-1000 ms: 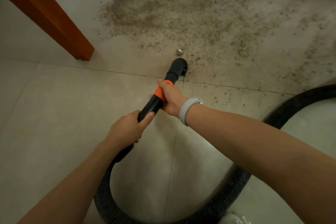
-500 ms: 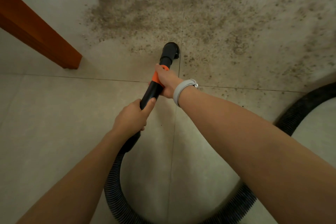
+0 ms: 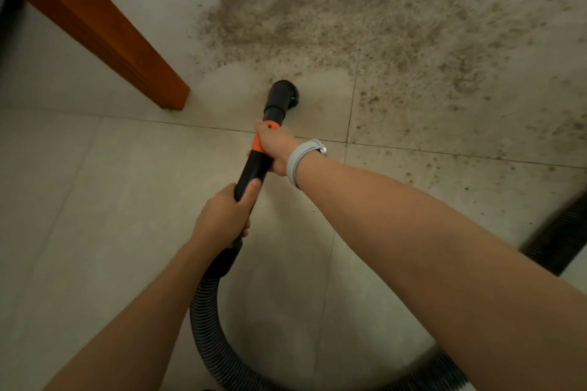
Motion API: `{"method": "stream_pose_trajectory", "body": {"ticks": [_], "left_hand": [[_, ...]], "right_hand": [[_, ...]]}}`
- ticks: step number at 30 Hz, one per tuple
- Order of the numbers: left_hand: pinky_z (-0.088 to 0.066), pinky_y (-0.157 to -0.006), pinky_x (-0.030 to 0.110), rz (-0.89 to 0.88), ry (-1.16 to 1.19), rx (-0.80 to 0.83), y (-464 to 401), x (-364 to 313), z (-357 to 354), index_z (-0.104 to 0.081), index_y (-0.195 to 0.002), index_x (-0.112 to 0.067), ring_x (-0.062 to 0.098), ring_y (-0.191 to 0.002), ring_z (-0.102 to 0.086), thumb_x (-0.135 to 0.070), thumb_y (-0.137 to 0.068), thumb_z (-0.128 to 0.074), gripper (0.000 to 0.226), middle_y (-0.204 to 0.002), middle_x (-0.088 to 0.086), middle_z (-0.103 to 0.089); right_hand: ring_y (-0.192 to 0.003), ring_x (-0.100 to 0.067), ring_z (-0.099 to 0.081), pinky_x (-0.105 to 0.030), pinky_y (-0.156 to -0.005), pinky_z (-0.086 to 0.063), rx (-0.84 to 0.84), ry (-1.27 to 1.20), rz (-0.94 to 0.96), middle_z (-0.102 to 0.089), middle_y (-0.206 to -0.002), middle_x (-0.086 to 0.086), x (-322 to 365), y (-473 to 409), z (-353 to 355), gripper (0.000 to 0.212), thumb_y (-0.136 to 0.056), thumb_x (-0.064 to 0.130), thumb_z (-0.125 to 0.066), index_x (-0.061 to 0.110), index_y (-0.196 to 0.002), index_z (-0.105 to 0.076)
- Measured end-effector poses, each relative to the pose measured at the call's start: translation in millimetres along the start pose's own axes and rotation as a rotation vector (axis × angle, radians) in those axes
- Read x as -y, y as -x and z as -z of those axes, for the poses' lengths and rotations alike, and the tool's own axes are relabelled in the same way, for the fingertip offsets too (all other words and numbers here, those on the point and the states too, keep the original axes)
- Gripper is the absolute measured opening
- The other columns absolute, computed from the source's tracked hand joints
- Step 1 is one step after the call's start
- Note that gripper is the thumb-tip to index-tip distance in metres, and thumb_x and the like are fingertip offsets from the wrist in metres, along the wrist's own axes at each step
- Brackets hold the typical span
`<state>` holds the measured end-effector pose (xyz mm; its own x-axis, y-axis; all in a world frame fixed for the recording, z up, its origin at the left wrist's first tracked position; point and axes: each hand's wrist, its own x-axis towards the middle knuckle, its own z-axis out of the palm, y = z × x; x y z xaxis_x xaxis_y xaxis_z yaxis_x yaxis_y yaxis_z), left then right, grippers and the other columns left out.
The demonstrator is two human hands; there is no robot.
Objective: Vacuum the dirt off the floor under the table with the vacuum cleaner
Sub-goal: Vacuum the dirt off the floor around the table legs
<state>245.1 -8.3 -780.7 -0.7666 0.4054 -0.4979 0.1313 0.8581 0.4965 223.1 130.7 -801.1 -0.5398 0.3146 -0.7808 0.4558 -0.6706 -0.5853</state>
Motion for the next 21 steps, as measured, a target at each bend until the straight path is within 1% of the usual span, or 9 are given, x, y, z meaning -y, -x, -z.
{"method": "stream_pose_trajectory", "body": {"ticks": [1, 2, 4, 6, 10, 15, 16, 19, 21], "left_hand": [[-0.057, -0.064, 0.042, 0.002, 0.004, -0.005, 2.6, 2.1, 0.2, -0.052, -0.081, -0.018, 0.022, -0.055, -0.064, -0.053, -0.093, -0.04, 0.039, -0.064, 0.008, -0.065], [-0.057, -0.065, 0.042, 0.0, 0.003, -0.01, 4.7, 3.4, 0.1, -0.052, -0.081, -0.018, 0.022, -0.056, -0.064, -0.053, -0.094, -0.041, 0.039, -0.064, 0.008, -0.065], [-0.057, -0.065, 0.042, -0.004, 0.0, -0.01, 8.7, 3.9, -0.1, -0.052, -0.08, -0.019, 0.022, -0.056, -0.065, -0.052, -0.094, -0.041, 0.038, -0.064, 0.008, -0.065], [-0.057, -0.063, 0.043, -0.012, 0.004, 0.01, 12.0, 4.3, 0.6, -0.052, -0.08, -0.019, 0.022, -0.054, -0.063, -0.051, -0.094, -0.041, 0.036, -0.062, 0.008, -0.064], [-0.057, -0.062, 0.044, -0.042, -0.003, 0.066, 19.2, 8.4, 1.6, -0.053, -0.081, -0.019, 0.018, -0.05, -0.061, -0.05, -0.093, -0.043, 0.036, -0.058, 0.005, -0.063], [-0.055, -0.064, 0.04, -0.092, -0.06, 0.079, 28.8, 9.0, -5.1, -0.054, -0.081, -0.019, 0.017, -0.05, -0.062, -0.052, -0.093, -0.043, 0.037, -0.058, 0.003, -0.063], [-0.055, -0.063, 0.039, -0.103, -0.079, 0.082, 30.5, 7.9, -6.7, -0.053, -0.081, -0.019, 0.017, -0.051, -0.063, -0.053, -0.093, -0.042, 0.037, -0.059, 0.003, -0.064], [-0.052, -0.06, 0.033, -0.133, -0.144, 0.084, 33.3, 2.6, -11.6, -0.052, -0.082, -0.02, 0.016, -0.053, -0.064, -0.055, -0.092, -0.041, 0.038, -0.062, 0.003, -0.065], [-0.052, -0.059, 0.032, -0.147, -0.179, 0.083, 32.5, -3.8, -14.9, -0.052, -0.084, -0.019, 0.018, -0.056, -0.065, -0.058, -0.091, -0.039, 0.041, -0.064, 0.003, -0.065]], "right_hand": [[-0.098, -0.035, -0.063, -0.052, -0.085, -0.054, -0.002, 0.013, 0.005, -0.057, -0.118, -0.015, -3.9, -2.2, -3.9, 0.051, -0.09, 0.045, -0.053, 0.012, -0.126, -0.039], [-0.099, -0.036, -0.063, -0.052, -0.084, -0.054, -0.007, 0.017, 0.012, -0.057, -0.119, -0.016, -7.2, -4.7, -6.0, 0.055, -0.089, 0.046, -0.054, 0.012, -0.13, -0.038], [-0.099, -0.036, -0.063, -0.051, -0.084, -0.055, -0.032, -0.004, 0.02, -0.056, -0.12, -0.015, -11.5, -4.8, -7.1, 0.059, -0.089, 0.046, -0.054, 0.013, -0.134, -0.035], [-0.098, -0.034, -0.063, -0.05, -0.084, -0.055, -0.056, -0.041, 0.015, -0.055, -0.118, -0.013, -14.4, -0.1, -3.7, 0.058, -0.09, 0.043, -0.053, 0.014, -0.135, -0.033], [-0.096, -0.031, -0.064, -0.047, -0.083, -0.056, -0.072, -0.081, -0.023, -0.057, -0.111, -0.012, -24.4, 4.6, 8.0, 0.049, -0.092, 0.041, -0.051, 0.013, -0.131, -0.036], [-0.098, -0.033, -0.063, -0.048, -0.084, -0.055, -0.11, -0.084, -0.011, -0.056, -0.113, -0.014, -34.4, 16.5, 24.2, 0.051, -0.093, 0.04, -0.05, 0.012, -0.132, -0.034], [-0.095, -0.031, -0.064, -0.047, -0.084, -0.055, -0.111, -0.102, -0.006, -0.056, -0.109, -0.013, -36.4, 18.2, 28.5, 0.049, -0.094, 0.039, -0.05, 0.011, -0.131, -0.034], [-0.067, -0.024, -0.06, -0.042, -0.075, -0.055, -0.091, -0.206, 0.004, -0.052, -0.086, -0.009, -38.2, 22.3, 42.8, 0.04, -0.095, 0.031, -0.051, 0.011, -0.126, -0.037], [-0.06, -0.022, -0.057, -0.04, -0.071, -0.054, -0.088, -0.252, 0.01, -0.05, -0.082, -0.008, -34.6, 23.9, 51.0, 0.035, -0.095, 0.029, -0.052, 0.01, -0.121, -0.039]]}}
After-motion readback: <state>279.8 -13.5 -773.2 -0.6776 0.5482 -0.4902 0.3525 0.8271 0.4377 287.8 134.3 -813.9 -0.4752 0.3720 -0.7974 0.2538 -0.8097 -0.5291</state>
